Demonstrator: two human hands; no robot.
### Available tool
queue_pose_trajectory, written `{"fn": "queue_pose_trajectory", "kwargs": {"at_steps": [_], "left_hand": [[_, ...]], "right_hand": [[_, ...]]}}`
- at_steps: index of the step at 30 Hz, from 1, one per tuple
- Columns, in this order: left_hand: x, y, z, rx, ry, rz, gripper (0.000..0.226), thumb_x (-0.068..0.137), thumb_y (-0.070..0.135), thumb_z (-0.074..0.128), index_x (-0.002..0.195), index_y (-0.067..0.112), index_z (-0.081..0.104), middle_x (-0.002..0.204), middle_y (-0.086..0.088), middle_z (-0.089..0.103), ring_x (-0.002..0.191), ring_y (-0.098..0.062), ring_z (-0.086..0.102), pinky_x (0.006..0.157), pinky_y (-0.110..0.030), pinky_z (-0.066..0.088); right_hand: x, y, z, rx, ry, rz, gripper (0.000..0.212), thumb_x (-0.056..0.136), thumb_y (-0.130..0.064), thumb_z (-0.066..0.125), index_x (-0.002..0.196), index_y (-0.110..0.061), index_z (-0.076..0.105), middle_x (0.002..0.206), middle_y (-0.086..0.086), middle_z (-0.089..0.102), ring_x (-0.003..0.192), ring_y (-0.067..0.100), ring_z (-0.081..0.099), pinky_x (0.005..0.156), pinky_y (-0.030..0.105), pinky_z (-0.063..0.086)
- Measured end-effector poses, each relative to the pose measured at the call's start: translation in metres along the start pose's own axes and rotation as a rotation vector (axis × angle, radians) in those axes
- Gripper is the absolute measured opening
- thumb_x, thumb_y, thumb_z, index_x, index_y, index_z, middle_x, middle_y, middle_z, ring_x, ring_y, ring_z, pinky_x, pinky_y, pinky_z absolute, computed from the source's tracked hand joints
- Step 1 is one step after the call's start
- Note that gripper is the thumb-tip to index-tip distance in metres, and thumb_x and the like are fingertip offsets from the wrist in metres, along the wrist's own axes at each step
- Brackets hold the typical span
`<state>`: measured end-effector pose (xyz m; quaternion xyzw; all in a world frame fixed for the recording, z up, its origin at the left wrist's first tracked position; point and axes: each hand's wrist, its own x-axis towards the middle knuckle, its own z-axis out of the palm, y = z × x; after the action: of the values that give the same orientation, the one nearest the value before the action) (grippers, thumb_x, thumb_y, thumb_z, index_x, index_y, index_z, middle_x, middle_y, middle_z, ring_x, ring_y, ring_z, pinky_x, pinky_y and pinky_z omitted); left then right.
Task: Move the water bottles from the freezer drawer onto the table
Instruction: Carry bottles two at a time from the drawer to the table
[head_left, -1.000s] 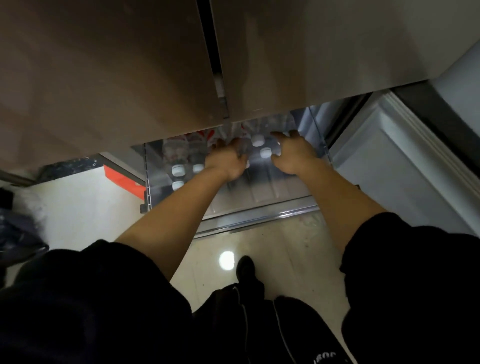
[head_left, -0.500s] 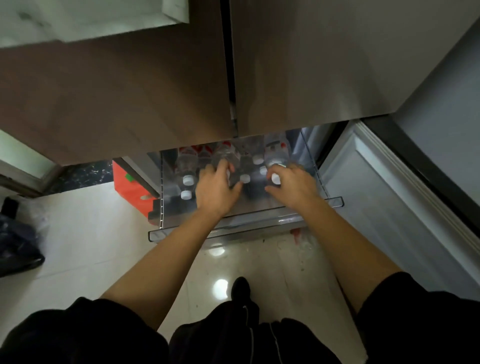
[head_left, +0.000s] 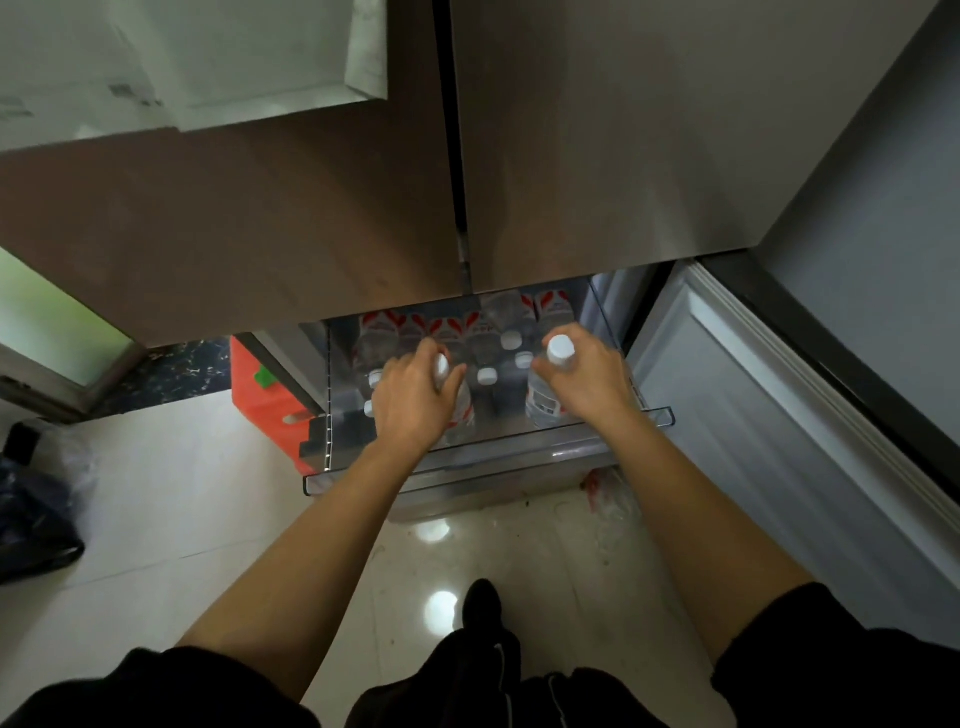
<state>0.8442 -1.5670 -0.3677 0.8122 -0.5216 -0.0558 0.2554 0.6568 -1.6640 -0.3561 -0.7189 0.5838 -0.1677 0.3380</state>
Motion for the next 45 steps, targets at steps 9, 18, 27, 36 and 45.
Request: {"fn": "queue_pose_trajectory", "kwargs": {"at_steps": [9, 18, 27, 36, 45], "left_hand": [[-0.002, -0.001, 0.011, -0.103, -0.102, -0.226, 0.083, 0.071, 0.052, 0.083, 0.134, 0.020, 0.041, 0.131, -0.016, 0.045, 0.123, -0.036, 0.045, 0.090, -0.047, 0.050], [-0.009, -0.010, 0.022, -0.351, -0.150, -0.356, 0.064, 0.073, 0.029, 0.084, 0.124, 0.020, 0.046, 0.118, -0.007, 0.066, 0.107, -0.030, 0.064, 0.088, -0.044, 0.054], [-0.056, 0.006, -0.053, -0.542, 0.199, -0.316, 0.080, 0.069, 0.029, 0.089, 0.131, 0.031, 0.039, 0.115, 0.015, 0.057, 0.115, -0.019, 0.059, 0.095, -0.034, 0.051], [-0.192, -0.009, -0.150, -0.477, 0.507, -0.384, 0.074, 0.072, 0.023, 0.088, 0.135, 0.026, 0.050, 0.119, 0.015, 0.063, 0.106, -0.008, 0.061, 0.083, -0.018, 0.054], [-0.345, -0.075, -0.251, -0.393, 0.762, -0.604, 0.076, 0.075, 0.023, 0.085, 0.140, 0.033, 0.046, 0.122, 0.020, 0.062, 0.105, 0.003, 0.058, 0.085, -0.025, 0.051]], "right_hand": [[-0.006, 0.023, 0.016, -0.221, -0.062, 0.126, 0.082, 0.066, -0.050, 0.086, 0.134, -0.026, 0.047, 0.133, 0.014, 0.045, 0.118, 0.035, 0.053, 0.093, 0.042, 0.048], [-0.015, 0.013, 0.024, -0.048, -0.026, 0.126, 0.075, 0.075, -0.029, 0.085, 0.137, -0.023, 0.043, 0.126, 0.009, 0.065, 0.116, 0.032, 0.060, 0.088, 0.037, 0.049], [-0.062, -0.032, 0.020, 0.292, 0.038, -0.156, 0.076, 0.070, -0.026, 0.090, 0.129, -0.034, 0.042, 0.125, 0.000, 0.064, 0.112, 0.022, 0.061, 0.085, 0.028, 0.048], [-0.141, -0.091, 0.048, 0.513, -0.172, -0.517, 0.074, 0.070, -0.011, 0.089, 0.131, -0.032, 0.052, 0.116, -0.019, 0.062, 0.106, -0.002, 0.054, 0.087, 0.020, 0.049], [-0.281, -0.177, 0.125, 0.375, -0.576, -0.833, 0.079, 0.079, -0.021, 0.081, 0.143, -0.043, 0.040, 0.133, -0.007, 0.060, 0.120, 0.018, 0.056, 0.098, 0.038, 0.048]]}}
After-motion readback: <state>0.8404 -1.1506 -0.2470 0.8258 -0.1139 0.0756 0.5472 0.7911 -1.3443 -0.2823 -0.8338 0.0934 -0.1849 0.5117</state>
